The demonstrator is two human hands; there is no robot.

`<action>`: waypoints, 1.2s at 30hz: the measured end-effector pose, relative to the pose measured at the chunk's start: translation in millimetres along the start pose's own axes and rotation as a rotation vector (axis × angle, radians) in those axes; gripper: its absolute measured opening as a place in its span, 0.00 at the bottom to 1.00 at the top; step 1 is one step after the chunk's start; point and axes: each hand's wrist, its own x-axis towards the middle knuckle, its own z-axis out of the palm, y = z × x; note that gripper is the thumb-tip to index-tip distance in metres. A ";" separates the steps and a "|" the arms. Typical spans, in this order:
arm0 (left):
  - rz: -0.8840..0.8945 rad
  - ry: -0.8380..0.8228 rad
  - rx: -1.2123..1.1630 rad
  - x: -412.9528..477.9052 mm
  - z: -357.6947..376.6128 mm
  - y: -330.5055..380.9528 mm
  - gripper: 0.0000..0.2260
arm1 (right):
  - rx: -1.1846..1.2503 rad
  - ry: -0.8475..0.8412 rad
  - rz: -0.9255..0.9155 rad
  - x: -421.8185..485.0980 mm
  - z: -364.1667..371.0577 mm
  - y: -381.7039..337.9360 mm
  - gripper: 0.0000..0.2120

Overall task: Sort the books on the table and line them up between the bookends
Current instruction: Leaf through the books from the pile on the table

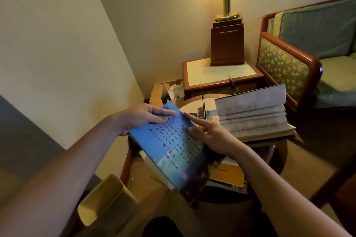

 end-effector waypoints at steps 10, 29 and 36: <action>0.187 0.351 0.281 40.1 -45.0 -2.2 0.11 | -0.009 0.302 0.015 74.1 28.1 52.0 0.25; 0.182 0.822 0.379 180.3 -68.2 13.3 0.15 | -0.804 0.074 0.196 132.4 61.6 115.5 0.34; 0.123 0.829 0.389 222.8 -76.1 29.4 0.16 | -0.778 0.074 0.239 143.7 49.6 122.8 0.36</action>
